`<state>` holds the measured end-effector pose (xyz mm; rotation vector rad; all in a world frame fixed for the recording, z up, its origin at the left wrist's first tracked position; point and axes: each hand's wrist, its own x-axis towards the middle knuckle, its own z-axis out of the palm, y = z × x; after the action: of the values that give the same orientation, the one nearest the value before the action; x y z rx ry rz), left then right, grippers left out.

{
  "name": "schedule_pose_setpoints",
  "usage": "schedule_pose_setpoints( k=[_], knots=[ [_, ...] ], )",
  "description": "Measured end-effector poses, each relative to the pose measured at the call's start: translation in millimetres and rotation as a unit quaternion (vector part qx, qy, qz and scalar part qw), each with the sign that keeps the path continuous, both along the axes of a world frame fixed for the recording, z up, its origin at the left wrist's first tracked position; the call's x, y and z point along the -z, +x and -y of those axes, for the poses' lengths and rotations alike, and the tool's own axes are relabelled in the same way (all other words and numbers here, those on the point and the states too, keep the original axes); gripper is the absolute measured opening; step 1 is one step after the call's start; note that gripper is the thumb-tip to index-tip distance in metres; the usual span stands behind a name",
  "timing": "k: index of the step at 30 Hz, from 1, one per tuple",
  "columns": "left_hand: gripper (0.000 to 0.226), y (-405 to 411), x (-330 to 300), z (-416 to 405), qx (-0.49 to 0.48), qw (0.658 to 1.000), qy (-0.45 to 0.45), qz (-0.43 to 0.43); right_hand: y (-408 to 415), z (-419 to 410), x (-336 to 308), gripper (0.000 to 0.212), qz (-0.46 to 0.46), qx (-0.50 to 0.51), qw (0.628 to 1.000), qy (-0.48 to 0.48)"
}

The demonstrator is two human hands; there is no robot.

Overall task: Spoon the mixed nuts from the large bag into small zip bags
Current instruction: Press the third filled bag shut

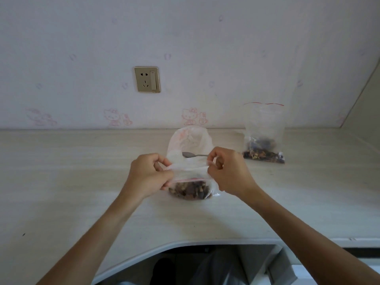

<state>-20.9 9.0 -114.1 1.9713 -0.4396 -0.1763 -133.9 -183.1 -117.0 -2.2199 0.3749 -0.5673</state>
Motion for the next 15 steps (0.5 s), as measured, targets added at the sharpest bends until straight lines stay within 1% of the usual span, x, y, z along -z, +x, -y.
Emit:
schedule_pose_setpoints(
  k=[1, 2, 3, 4, 5, 6, 7, 8, 9, 11, 13, 15],
  knots=[
    [0.019, 0, -1, 0, -0.002, 0.994, 0.062, 0.095, 1, -3, -1, 0.022, 0.008, 0.010, 0.997, -0.082],
    [0.016, 1, -1, -1, 0.007, 0.975, 0.135, 0.174, 1, -5, -2, 0.021, 0.009, 0.017, 0.991, -0.129],
    [0.013, 1, -1, -1, 0.019, 0.956, 0.191, 0.222, 1, -6, -3, 0.018, 0.001, 0.019, 0.990, -0.137],
    [0.009, 2, -1, -1, 0.029, 0.947, 0.220, 0.231, 1, -4, -4, 0.010, -0.017, 0.019, 0.995, -0.100],
    [0.006, 3, -1, -1, 0.041, 0.954, 0.216, 0.205, -1, -3, -7, 0.004, -0.043, 0.013, 0.999, -0.023],
    [0.004, 5, -1, -2, 0.058, 0.972, 0.176, 0.144, -3, -1, -8, 0.015, -0.074, 0.010, 0.995, 0.071],
    [0.005, 6, -1, -3, 0.079, 0.988, 0.118, 0.057, -5, 2, -9, 0.024, -0.104, -0.001, 0.980, 0.168],
    [0.011, 7, -2, -4, 0.105, 0.992, 0.060, -0.034, -8, 5, -10, 0.031, -0.126, -0.021, 0.960, 0.250],
    [0.020, 7, -4, -6, 0.136, 0.984, 0.013, -0.111, -10, 9, -10, 0.035, -0.135, -0.044, 0.940, 0.311],
    [0.038, 9, -6, -9, 0.191, 0.956, -0.061, -0.215, -13, 15, -5, 0.039, -0.123, -0.088, 0.899, 0.410],
    [0.049, 10, -8, -10, 0.219, 0.928, -0.115, -0.278, -13, 19, -1, 0.043, -0.100, -0.114, 0.852, 0.501],
    [0.048, 11, -8, -10, 0.225, 0.919, -0.134, -0.294, -13, 21, 3, 0.042, -0.076, -0.129, 0.808, 0.570]
  ],
)
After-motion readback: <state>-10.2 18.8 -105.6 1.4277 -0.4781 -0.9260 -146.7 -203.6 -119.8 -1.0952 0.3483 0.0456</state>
